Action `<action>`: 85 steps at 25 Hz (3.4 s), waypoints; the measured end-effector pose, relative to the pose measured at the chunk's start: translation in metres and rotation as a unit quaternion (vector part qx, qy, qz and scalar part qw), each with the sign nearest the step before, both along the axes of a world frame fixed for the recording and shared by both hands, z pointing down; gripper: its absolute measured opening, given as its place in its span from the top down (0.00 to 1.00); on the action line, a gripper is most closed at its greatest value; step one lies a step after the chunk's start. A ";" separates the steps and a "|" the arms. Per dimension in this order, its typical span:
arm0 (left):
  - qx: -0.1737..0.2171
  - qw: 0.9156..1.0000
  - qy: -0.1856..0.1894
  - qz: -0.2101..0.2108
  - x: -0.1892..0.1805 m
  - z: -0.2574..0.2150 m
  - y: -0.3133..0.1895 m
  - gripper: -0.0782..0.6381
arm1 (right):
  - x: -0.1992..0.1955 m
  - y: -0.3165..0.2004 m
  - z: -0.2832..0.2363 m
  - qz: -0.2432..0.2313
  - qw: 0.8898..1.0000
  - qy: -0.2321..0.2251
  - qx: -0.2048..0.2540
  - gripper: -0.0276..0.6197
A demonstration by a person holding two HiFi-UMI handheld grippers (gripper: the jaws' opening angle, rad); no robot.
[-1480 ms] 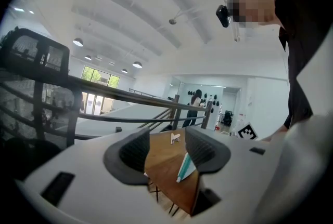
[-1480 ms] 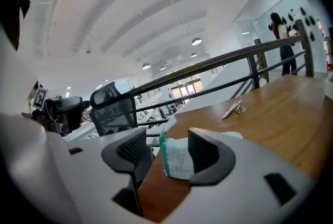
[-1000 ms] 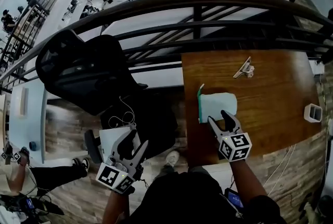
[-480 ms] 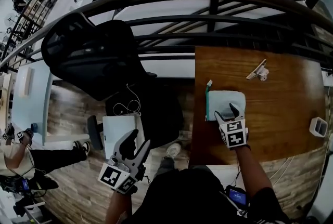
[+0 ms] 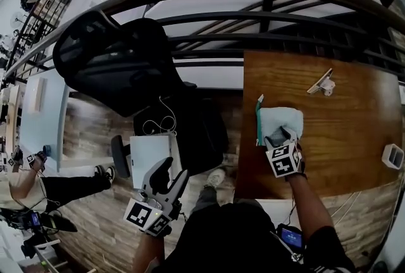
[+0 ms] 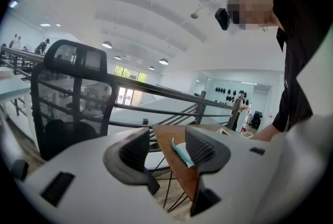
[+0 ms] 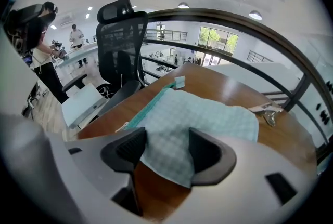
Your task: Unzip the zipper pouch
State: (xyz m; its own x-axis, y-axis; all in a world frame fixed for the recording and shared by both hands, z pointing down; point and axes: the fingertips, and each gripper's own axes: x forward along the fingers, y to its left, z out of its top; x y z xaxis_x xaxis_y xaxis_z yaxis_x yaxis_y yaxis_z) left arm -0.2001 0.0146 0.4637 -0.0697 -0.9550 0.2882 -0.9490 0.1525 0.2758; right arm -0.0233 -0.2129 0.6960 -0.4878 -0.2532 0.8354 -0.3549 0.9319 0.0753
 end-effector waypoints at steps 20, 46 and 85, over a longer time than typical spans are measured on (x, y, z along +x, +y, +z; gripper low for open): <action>0.029 0.998 0.034 0.050 0.030 0.003 -0.025 0.61 | 0.035 0.002 -0.064 0.145 0.963 -0.190 -0.122 0.85; 0.049 0.908 0.041 0.415 0.201 0.003 -0.173 0.63 | 0.134 -0.002 -0.182 0.415 0.713 -0.512 -0.241 0.86; 0.029 0.830 0.032 0.556 0.254 0.007 -0.194 0.82 | 0.127 0.044 -0.176 0.405 0.777 -0.460 -0.141 0.77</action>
State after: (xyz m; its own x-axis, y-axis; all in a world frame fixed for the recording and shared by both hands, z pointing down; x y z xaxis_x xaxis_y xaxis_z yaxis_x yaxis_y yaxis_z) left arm 0.0540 -0.1792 0.4708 0.8781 -0.4309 0.2081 -0.4770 -0.8233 0.3078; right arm 0.1036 -0.1692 0.5204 -0.6874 -0.6590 0.3053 -0.6168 0.3076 -0.7246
